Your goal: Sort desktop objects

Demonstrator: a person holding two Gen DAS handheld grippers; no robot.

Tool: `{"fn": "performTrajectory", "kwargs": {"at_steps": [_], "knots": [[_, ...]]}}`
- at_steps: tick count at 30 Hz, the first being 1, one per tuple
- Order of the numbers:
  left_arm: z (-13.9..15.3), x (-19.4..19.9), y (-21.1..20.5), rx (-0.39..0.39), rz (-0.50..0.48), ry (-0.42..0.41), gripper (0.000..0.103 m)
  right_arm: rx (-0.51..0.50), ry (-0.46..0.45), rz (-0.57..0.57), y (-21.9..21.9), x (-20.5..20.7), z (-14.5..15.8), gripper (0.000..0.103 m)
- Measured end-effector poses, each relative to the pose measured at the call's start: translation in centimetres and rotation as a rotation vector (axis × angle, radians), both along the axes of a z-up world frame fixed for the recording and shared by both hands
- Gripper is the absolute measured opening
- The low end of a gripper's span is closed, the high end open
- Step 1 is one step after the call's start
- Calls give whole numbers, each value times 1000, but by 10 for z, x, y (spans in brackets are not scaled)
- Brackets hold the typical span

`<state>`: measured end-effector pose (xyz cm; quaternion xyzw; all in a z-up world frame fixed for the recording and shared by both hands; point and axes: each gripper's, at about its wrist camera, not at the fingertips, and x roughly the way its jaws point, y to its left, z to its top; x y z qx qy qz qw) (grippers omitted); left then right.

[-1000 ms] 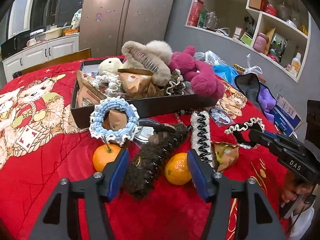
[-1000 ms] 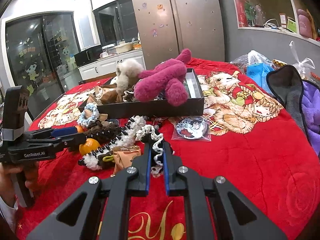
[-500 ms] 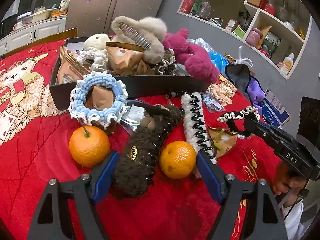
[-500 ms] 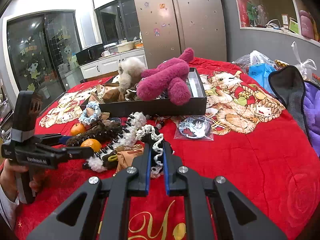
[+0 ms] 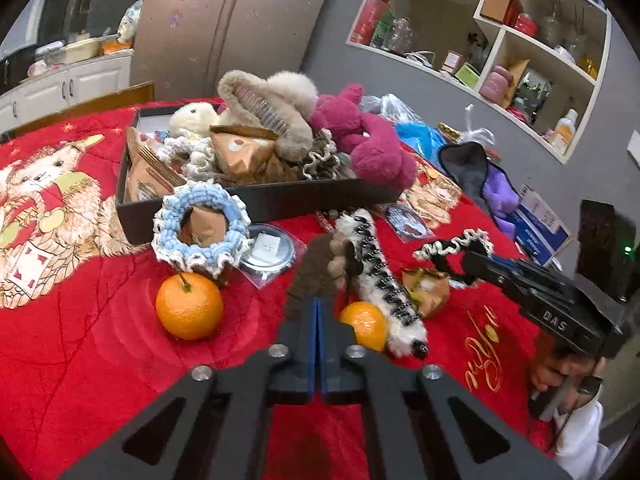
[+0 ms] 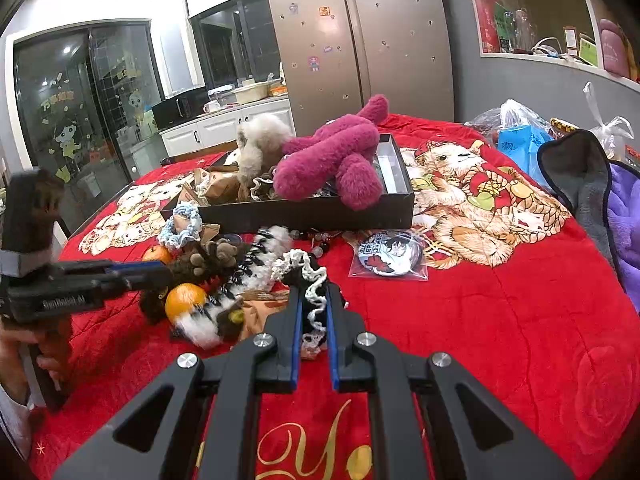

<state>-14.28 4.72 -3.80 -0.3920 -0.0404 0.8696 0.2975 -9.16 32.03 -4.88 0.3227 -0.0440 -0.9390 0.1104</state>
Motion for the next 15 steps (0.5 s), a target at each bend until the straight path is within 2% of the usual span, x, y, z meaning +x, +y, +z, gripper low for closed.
{"fn": "performTrajectory", "kwargs": {"at_steps": [2,5,6,8,9,10,15], "knots": [[-4,-2,1,-41,18,11,0,1,-3,0,0,0,-1,11],[-6,-5,-4,8,5,-26,2,2,-3,3,0,0,-1,11],[-6,-5,-4,14,-1,-34,5,-1,-5,3,0,0,-1,11],[-7,-5,-3,-15,9,-35,35,-5,-8,4,0,1,-1,11],[-11,-6,-2,-38,9,-51,58,-4,-8,4,0,1,-1,11],[-12,-6,-4,-27,11,-56,62,-3,-8,4,0,1,-1,11],[-11,-4,-2,-26,15,-41,62,-5,-11,9,0,0,0,11]]}}
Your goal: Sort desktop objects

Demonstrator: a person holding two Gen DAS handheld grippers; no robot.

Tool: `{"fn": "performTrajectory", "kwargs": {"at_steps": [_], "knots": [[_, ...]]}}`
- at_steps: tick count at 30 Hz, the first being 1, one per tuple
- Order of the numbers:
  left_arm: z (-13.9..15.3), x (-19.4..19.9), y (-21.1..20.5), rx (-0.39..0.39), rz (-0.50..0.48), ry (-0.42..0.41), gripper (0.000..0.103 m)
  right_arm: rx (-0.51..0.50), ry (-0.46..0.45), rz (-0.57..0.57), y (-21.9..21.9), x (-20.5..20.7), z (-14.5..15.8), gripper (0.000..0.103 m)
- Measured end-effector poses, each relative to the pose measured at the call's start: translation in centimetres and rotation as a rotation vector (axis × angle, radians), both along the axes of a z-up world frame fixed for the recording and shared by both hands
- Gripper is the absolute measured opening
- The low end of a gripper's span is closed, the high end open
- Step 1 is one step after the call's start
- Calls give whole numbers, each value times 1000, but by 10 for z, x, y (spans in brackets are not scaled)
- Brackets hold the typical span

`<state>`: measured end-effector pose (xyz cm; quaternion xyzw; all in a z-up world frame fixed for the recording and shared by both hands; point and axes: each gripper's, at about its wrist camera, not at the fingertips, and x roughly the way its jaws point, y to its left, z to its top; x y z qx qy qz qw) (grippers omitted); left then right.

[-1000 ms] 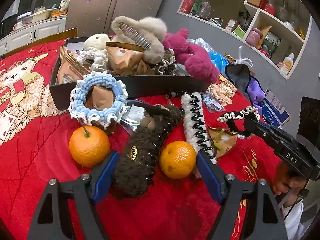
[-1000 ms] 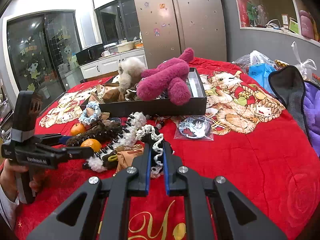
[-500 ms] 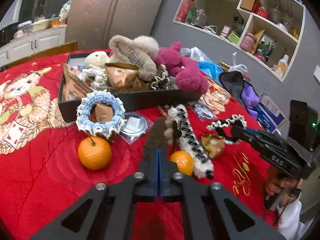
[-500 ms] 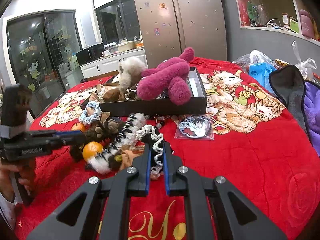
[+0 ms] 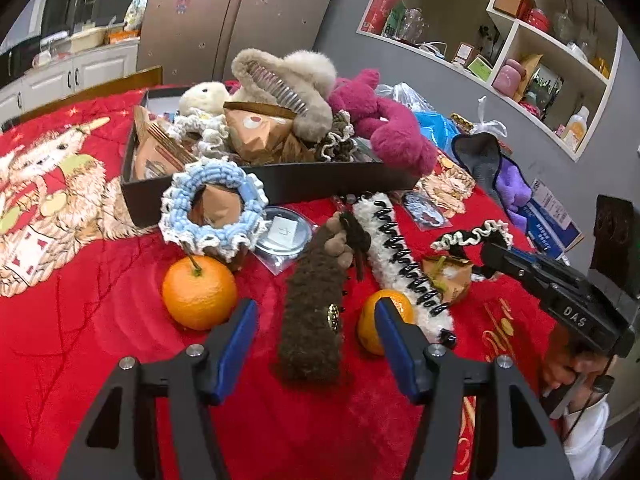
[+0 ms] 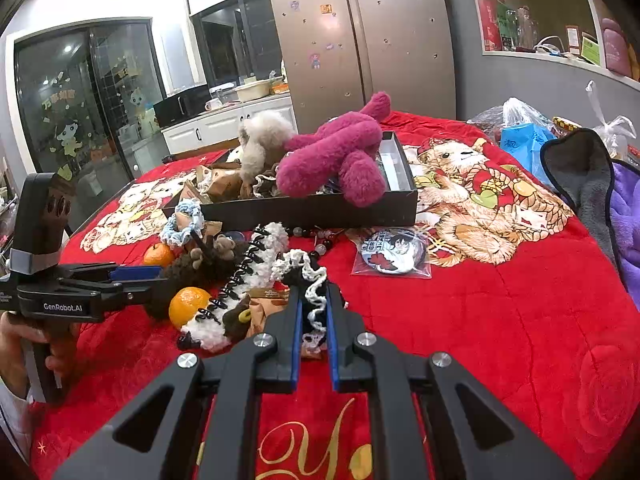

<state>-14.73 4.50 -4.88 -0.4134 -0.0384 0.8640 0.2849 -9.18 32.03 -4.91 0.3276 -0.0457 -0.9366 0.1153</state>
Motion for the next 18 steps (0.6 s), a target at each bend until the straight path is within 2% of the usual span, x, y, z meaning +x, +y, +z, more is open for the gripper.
{"fn": "performTrajectory", "kwargs": {"at_steps": [3,4,6,7,8,14,18], "knots": [[-1,0,-1,8,9,-3,61,1,-4,1,0,-1,0,11],[0,0,-1,-3,17,4,57,2,-5,0,0,-1,0,11],[-6,-2,4,-103,29,1,47,2,-6,0,0,-1,0,11],[-7,-1,5,-95,20,16,47,1,-6,-1,0,-1,0,11],[-8,-1,8,-106,15,1,47,0,-7,-1,0,-1,0,11],[-10,3,19,-168,4,27,45,3,-10,-1,-1,-1,0,11],[-12,4,21,-171,8,29,44,5,-8,0,-1,-1,-1,11]]}}
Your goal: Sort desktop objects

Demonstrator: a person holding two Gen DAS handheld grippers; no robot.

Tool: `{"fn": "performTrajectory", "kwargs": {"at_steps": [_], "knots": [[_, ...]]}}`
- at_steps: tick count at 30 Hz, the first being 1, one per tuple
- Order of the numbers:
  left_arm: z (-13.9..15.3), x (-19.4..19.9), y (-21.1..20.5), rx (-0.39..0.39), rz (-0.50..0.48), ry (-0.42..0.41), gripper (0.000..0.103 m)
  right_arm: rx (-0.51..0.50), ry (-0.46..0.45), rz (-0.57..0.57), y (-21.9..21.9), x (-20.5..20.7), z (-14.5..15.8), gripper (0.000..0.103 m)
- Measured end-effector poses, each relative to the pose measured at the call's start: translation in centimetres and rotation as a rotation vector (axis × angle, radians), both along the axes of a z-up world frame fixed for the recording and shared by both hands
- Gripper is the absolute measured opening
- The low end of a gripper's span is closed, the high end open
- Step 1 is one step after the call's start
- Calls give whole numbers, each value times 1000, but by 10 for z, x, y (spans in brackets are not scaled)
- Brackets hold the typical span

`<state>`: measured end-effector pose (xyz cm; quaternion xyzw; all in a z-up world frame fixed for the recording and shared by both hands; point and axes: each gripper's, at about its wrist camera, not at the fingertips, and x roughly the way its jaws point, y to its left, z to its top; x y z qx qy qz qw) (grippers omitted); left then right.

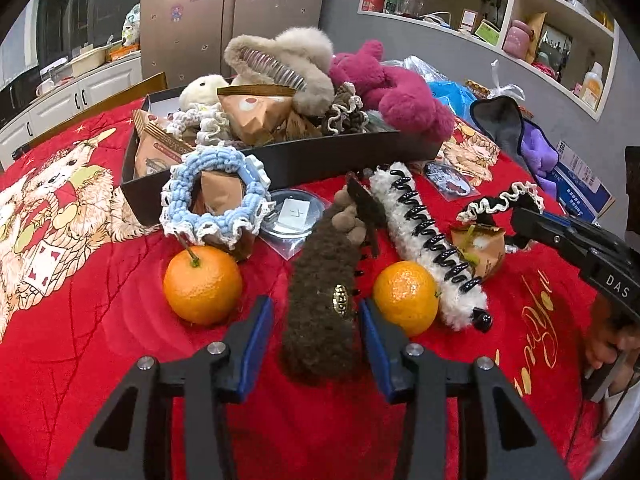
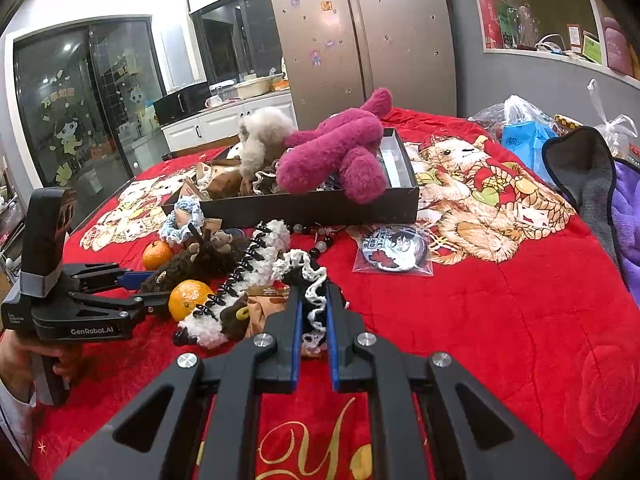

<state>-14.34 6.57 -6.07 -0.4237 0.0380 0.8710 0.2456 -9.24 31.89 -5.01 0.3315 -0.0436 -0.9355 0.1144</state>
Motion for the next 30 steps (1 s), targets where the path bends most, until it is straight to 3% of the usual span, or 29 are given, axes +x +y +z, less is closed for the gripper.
{"fn": "performTrajectory", "kwargs": {"at_steps": [3,21,30], "knots": [[1,1,0,-6,3,10,32,1,-1,0,0,0,0,11],[10,11,7,-41,2,72,31,2,22,-25,2,3,4,11],[41,25,3,-1,32,164,31,-20,56,-24,-1,7,14,11]]}}
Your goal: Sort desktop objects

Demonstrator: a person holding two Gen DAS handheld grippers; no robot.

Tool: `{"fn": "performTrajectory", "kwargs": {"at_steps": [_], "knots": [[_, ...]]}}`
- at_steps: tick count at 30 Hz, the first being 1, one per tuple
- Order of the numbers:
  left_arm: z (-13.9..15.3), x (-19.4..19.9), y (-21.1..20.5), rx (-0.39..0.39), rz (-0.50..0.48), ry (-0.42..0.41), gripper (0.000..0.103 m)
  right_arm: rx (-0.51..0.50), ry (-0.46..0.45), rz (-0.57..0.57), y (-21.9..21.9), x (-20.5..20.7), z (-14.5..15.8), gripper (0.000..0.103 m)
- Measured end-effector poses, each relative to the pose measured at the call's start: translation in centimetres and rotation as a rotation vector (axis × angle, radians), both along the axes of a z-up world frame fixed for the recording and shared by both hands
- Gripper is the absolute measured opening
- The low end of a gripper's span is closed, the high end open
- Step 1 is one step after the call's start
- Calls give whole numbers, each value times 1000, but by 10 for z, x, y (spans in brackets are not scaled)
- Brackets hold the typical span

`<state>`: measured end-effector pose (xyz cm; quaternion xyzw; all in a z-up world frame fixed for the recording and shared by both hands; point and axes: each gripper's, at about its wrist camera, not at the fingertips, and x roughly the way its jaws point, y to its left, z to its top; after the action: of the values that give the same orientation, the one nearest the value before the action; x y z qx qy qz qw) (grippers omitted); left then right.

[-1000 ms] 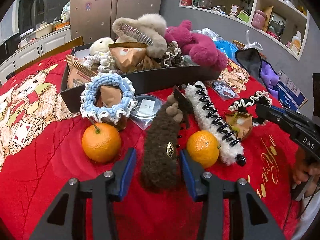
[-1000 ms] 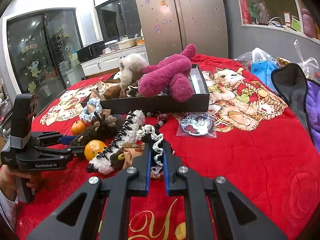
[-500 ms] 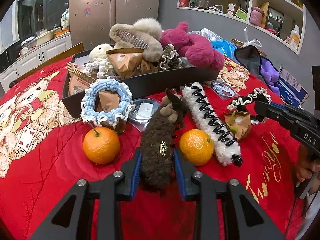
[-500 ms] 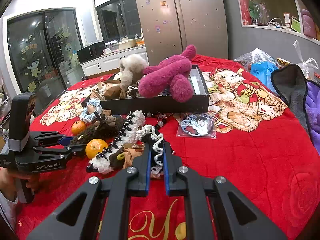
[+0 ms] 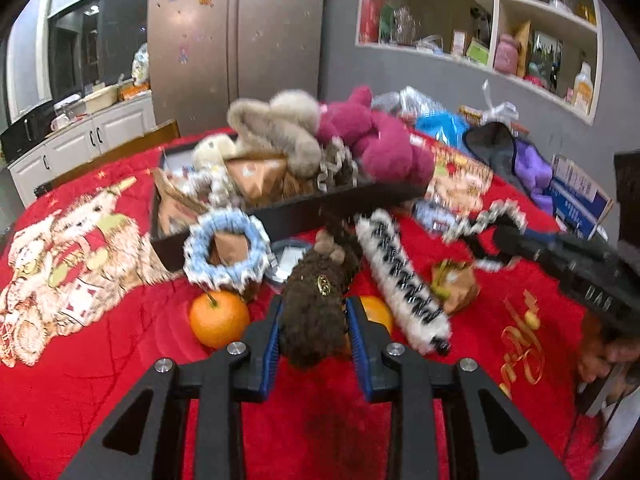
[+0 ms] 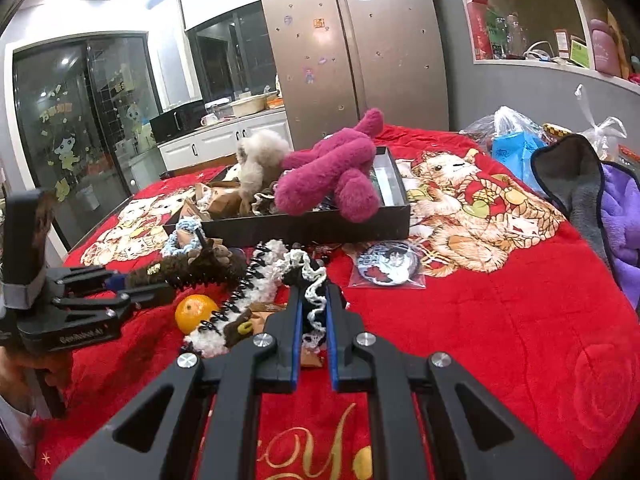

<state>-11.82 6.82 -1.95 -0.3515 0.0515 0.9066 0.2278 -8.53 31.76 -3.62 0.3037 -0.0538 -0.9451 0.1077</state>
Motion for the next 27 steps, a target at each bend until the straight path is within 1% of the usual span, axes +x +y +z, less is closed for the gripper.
{"fn": "performTrajectory", "kwargs": {"at_steps": [2,6,8,12,19,23,27], "knots": [[8,4,0,2,12,33,31,0,10,16,-7,2,3,11],[17,6,-4,36,44,67,31,17,38,55,-26,6,9,11],[18,7,-6,34,70,80,31,21,46,65,-35,7,12,11],[16,7,-11,38,101,75,31,28,55,69,-50,7,17,11],[17,7,-16,47,103,71,31,36,35,75,-67,-1,22,11],[26,7,-21,76,103,77,31,22,33,95,-70,-6,29,11],[39,1,-23,75,112,90,30,13,53,114,-73,-13,47,11]]}}
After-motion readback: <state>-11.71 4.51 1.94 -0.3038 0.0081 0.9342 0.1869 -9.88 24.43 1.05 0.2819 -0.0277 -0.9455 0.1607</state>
